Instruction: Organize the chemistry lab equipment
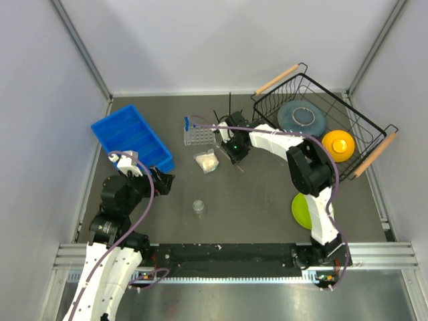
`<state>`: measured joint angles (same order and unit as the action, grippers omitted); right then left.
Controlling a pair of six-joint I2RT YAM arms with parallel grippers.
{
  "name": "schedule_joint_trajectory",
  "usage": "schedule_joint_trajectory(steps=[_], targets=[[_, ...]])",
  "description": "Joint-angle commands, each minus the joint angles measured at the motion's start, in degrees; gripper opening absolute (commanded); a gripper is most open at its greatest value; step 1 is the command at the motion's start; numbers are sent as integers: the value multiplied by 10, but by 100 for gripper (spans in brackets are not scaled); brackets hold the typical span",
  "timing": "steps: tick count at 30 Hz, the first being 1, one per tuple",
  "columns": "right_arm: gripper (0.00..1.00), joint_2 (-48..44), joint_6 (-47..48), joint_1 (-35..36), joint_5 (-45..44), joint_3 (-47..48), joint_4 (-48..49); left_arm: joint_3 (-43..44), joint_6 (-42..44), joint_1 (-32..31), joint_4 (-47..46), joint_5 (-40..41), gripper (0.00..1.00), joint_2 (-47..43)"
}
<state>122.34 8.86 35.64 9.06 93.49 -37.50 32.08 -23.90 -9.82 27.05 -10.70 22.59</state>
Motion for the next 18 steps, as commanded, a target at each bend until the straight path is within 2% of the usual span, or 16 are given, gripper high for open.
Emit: schedule_joint_trajectory(steps=[1, 6, 11, 14, 16, 18], targets=[[10, -1, -8, 9, -13, 4, 5, 8, 2, 1, -24, -6, 99, -6], [1, -22, -10, 9, 5, -13, 6, 9, -3, 1, -22, -10, 99, -6], [0, -63, -14, 7, 19, -38, 14, 5, -28, 1, -24, -21, 99, -9], [0, -99, -22, 7, 44, -61, 22, -25, -89, 1, -67, -66, 99, -15], [0, -133, -31, 7, 58, -74, 26, -62, -160, 1, -105, -120, 99, -21], [0, -158, -44, 7, 79, -97, 39, -90, -231, 1, -188, -154, 97, -29]])
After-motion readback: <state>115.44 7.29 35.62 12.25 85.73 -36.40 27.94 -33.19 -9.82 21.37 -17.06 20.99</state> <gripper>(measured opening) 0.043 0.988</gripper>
